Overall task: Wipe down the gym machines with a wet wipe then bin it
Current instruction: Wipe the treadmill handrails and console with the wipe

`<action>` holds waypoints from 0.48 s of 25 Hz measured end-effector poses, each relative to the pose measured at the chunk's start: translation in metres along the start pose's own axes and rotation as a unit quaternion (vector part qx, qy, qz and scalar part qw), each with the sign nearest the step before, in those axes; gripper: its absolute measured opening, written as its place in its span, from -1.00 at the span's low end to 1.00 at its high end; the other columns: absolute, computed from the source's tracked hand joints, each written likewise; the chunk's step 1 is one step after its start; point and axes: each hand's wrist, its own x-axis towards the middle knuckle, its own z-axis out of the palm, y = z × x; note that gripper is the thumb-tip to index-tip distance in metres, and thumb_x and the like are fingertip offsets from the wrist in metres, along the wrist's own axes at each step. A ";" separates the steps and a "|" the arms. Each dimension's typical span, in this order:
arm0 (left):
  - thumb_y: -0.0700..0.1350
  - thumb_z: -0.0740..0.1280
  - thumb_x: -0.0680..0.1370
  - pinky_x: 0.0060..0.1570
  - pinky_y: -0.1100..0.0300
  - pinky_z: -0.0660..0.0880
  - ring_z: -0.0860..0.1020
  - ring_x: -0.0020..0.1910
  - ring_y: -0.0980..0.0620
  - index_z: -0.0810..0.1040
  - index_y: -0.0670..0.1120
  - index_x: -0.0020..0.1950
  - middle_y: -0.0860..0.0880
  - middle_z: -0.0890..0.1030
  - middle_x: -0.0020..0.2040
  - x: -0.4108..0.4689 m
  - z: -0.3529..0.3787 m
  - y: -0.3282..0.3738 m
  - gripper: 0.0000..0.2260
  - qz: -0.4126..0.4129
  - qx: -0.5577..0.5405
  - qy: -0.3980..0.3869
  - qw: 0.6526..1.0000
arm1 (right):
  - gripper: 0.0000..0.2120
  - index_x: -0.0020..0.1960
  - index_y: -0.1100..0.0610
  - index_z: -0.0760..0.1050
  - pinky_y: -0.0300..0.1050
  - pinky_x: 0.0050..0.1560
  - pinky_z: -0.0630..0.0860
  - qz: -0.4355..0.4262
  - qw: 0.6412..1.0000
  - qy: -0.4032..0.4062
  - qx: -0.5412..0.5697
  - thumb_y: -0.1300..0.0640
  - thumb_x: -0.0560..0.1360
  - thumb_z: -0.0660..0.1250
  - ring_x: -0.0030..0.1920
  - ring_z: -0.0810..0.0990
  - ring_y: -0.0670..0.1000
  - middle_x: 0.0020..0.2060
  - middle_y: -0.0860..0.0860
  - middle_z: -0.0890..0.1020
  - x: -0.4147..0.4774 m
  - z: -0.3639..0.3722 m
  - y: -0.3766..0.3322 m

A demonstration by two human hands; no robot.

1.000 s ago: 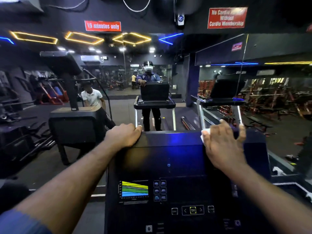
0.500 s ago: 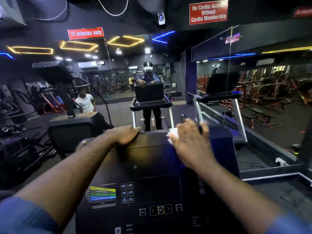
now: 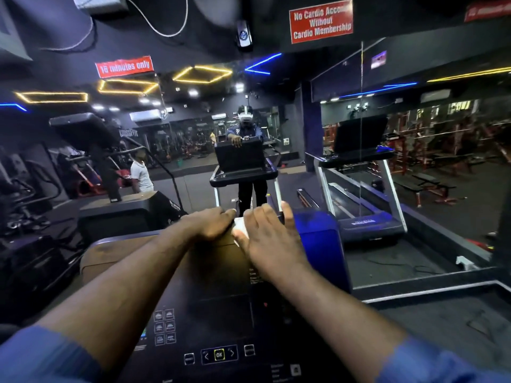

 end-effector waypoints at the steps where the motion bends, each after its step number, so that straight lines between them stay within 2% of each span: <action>1: 0.28 -0.06 0.71 0.40 -0.12 0.42 0.54 0.33 -0.23 0.53 -0.15 0.35 -0.24 0.55 0.40 -0.001 0.001 0.010 -0.38 0.002 0.006 0.003 1.000 | -0.46 0.42 0.07 0.40 0.21 0.56 -0.05 0.004 1.000 -0.001 -0.007 -0.28 0.68 -0.02 0.45 0.38 0.09 0.30 0.02 0.52 -0.003 -0.001 0.020; 4: 0.34 -0.08 0.70 0.44 -0.09 0.38 0.48 0.42 -0.18 0.46 -0.06 0.49 -0.16 0.49 0.48 -0.012 0.013 0.051 -0.36 0.037 0.041 0.018 0.998 | -0.43 0.38 0.03 0.40 0.20 0.56 -0.07 0.081 0.997 -0.009 -0.018 -0.29 0.67 -0.14 0.50 0.35 0.05 0.32 -0.01 0.53 -0.028 -0.005 0.097; 7: 0.43 -0.14 0.65 0.35 -0.11 0.43 0.50 0.42 -0.20 0.47 0.19 0.48 -0.10 0.54 0.46 -0.021 0.033 0.090 -0.38 0.101 0.102 0.075 0.987 | -0.46 0.40 0.06 0.37 0.22 0.54 0.02 0.137 0.991 0.005 -0.006 -0.25 0.70 -0.14 0.54 0.33 0.05 0.39 0.03 0.52 -0.046 0.000 0.126; 8: 0.46 -0.15 0.63 0.32 -0.12 0.42 0.49 0.42 -0.21 0.46 0.25 0.47 -0.09 0.54 0.46 -0.020 0.036 0.095 -0.38 0.106 0.111 0.088 0.984 | -0.43 0.49 0.09 0.31 0.22 0.55 0.01 0.145 0.989 0.020 0.007 -0.24 0.71 -0.14 0.59 0.27 0.05 0.49 0.05 0.44 -0.048 0.004 0.123; 10: 0.53 -0.16 0.57 0.33 -0.13 0.41 0.48 0.44 -0.19 0.46 0.29 0.45 -0.05 0.54 0.46 -0.016 0.037 0.095 -0.34 0.098 0.109 0.077 0.986 | -0.36 0.68 0.13 0.03 0.22 0.59 -0.08 0.138 0.990 0.031 0.017 -0.20 0.72 -0.13 0.68 0.03 0.02 0.68 0.05 0.09 -0.058 0.008 0.115; 11: 0.56 -0.16 0.55 0.33 -0.13 0.41 0.49 0.43 -0.18 0.47 0.29 0.43 -0.05 0.55 0.45 -0.016 0.036 0.092 -0.32 0.100 0.111 0.069 0.986 | -0.35 0.70 0.13 -0.08 0.22 0.61 -0.09 0.118 0.992 0.031 0.012 -0.17 0.72 -0.11 0.69 -0.05 0.02 0.70 0.03 -0.04 -0.072 0.009 0.108; 12: 0.58 -0.16 0.53 0.29 -0.12 0.42 0.50 0.41 -0.17 0.49 0.29 0.40 -0.05 0.56 0.43 -0.018 0.036 0.091 -0.30 0.105 0.119 0.067 0.985 | -0.35 0.71 0.13 -0.10 0.23 0.63 -0.05 0.092 0.995 0.030 0.015 -0.14 0.72 -0.08 0.69 -0.05 0.03 0.70 0.03 -0.08 -0.091 0.012 0.099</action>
